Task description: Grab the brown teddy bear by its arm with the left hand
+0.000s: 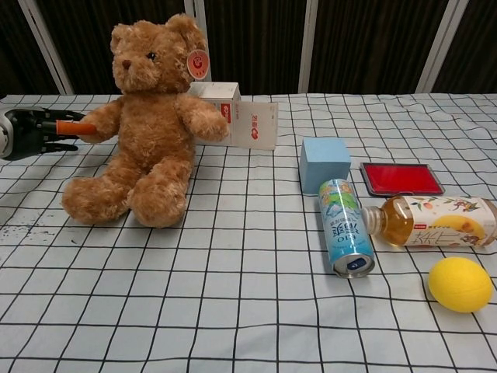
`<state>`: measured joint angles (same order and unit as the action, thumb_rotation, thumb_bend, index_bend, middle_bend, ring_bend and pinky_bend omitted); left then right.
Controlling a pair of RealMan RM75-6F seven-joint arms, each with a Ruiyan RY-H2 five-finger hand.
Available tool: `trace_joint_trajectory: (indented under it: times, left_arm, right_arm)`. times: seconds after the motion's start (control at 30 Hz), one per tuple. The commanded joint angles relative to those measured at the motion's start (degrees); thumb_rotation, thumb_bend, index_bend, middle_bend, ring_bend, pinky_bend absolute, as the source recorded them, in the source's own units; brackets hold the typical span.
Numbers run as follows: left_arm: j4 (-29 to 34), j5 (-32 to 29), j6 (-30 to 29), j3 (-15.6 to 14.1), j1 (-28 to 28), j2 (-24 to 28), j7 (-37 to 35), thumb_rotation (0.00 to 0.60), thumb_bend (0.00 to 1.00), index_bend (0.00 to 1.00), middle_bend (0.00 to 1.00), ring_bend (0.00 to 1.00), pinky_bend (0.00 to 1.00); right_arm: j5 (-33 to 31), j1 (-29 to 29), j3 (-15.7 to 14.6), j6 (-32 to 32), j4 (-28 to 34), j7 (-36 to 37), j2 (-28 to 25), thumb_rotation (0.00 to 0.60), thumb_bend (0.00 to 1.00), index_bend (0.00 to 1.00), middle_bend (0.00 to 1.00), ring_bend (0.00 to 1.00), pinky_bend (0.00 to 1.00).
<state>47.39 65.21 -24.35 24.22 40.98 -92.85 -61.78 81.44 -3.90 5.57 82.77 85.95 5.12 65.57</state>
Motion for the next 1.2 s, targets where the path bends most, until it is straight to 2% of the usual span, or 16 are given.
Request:
trace_joint_trajectory:
  times: [0.03,0.43,0.77,1.2]
  left_arm:
    - [0.1,-0.2,0.0,0.0,0.1,0.0,0.6,0.6,0.46,0.39,0.27,0.0,0.0]
    - [-0.1,-3.2,-2.1,1.6,-0.1,-0.9,3.1,0.6,0.53,0.42,0.32,0.0,0.0]
    - [0.9,-6.3,-3.7,2.5,0.8,-1.1,8.1,0.6,0.58,0.43,0.34,0.0,0.0]
    - [9.4,-9.5,-7.6,4.5,0.3,2.2,13.6,0.6,0.58,0.43,0.34,0.0,0.0]
  right_arm:
    - [0.0,0.0,0.0,0.0,0.1,0.0,0.0,0.6,0.13,0.05,0.02,0.0,0.0]
    - [-0.2,0.0,0.0,-0.2,0.3,0.0,-0.1,0.6,0.13,0.05,0.02,0.0,0.0]
    - [-0.2,0.0,0.0,-0.3,0.4,-0.1,-0.1,0.6,0.13,0.05,0.02,0.0,0.0]
    - [-0.1,0.0,-0.2,-0.5,0.9,-0.4,-0.2,0.6,0.13,0.05,0.02,0.0,0.0]
